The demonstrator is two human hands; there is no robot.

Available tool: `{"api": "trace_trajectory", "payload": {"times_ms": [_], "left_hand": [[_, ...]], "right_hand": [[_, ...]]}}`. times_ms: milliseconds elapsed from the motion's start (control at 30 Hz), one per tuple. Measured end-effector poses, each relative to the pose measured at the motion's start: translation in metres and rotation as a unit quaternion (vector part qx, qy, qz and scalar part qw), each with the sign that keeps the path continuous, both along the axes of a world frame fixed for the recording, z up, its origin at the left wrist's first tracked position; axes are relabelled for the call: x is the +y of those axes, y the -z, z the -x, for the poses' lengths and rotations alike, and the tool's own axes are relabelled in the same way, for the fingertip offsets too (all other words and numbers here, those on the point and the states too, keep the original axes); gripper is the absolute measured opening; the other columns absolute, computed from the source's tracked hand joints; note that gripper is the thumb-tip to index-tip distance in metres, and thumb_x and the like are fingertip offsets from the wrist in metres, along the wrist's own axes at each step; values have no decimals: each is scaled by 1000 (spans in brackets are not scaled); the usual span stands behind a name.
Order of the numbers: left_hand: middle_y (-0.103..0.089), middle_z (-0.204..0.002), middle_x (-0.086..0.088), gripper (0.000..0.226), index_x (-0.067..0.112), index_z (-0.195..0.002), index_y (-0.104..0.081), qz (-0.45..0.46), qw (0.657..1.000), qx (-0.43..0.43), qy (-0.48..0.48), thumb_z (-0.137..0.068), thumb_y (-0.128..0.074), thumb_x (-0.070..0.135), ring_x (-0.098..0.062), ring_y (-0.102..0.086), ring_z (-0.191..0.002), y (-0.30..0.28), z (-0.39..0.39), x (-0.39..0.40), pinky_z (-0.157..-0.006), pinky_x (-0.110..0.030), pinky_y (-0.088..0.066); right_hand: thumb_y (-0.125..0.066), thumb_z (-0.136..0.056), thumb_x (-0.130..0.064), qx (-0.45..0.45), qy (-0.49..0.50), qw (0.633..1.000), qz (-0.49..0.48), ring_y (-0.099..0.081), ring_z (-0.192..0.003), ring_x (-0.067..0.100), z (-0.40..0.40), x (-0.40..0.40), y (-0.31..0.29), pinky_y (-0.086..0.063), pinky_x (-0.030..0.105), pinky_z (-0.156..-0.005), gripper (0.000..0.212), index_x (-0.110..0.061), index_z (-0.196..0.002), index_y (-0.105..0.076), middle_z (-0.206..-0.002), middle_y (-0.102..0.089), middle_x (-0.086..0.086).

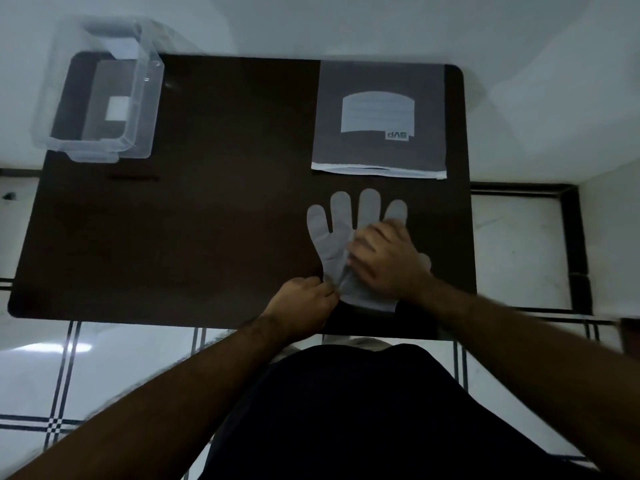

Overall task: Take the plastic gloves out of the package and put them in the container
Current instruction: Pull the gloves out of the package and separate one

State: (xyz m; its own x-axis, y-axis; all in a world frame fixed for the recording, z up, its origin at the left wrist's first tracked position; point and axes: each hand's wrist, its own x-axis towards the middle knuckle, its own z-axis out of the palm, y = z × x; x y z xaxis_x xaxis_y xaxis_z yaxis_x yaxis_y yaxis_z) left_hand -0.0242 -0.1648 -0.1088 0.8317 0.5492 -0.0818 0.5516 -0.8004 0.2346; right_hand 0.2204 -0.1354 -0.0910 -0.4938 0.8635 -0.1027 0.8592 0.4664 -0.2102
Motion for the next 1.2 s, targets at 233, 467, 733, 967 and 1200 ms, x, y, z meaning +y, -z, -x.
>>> {"api": "trace_trajectory", "payload": {"times_ms": [233, 467, 733, 967, 1200], "left_hand": [[-74, -92, -2, 27, 13, -111, -78, -37, 999, -15, -18, -91, -77, 31, -21, -65, -68, 1, 12, -12, -57, -33, -51], [-77, -107, 0, 37, 17, -124, -77, 26, 978, -56, -199, -100, -59, 40, -22, -72, -86, -10, 36, -24, -70, -35, -59], [-77, -118, -1, 34, 18, -128, -76, 115, 942, -82, -304, -105, -56, 35, -18, -73, -101, -18, 49, -18, -85, -38, -60], [-81, -114, 6, 23, 22, -121, -81, 226, 883, -127, -390, -104, -67, 28, -9, -73, -101, -16, 35, -16, -91, -27, -56], [-83, -104, -10, 12, 13, -107, -83, 500, 573, -318, -566, -102, -73, 13, -20, -81, -96, -22, 7, -6, -86, -33, -66]], "right_hand": [[-49, -101, -51, -9, -1, 999, 53, -59, -116, 28, 10, -32, 14, -42, 52, -104, 38, -26, -124, -64, -128, -63, 4], [-47, -103, -52, 41, 37, 998, 21, -58, -111, 24, 29, -43, 7, -42, 47, -101, 34, -25, -112, -67, -119, -66, 2], [-62, -98, -46, 56, 32, 998, 17, -63, -94, 22, 74, -62, 16, -47, 43, -87, 23, -25, -97, -69, -97, -70, -1], [-56, -104, -31, 110, 109, 987, 37, -59, -90, 19, 74, -62, 23, -48, 41, -86, 15, -23, -95, -66, -95, -67, -2], [-60, -106, -22, 314, 253, 904, 143, -60, -82, 8, 68, -61, 5, -48, 19, -74, 11, -17, -98, -65, -89, -65, -4]]}}
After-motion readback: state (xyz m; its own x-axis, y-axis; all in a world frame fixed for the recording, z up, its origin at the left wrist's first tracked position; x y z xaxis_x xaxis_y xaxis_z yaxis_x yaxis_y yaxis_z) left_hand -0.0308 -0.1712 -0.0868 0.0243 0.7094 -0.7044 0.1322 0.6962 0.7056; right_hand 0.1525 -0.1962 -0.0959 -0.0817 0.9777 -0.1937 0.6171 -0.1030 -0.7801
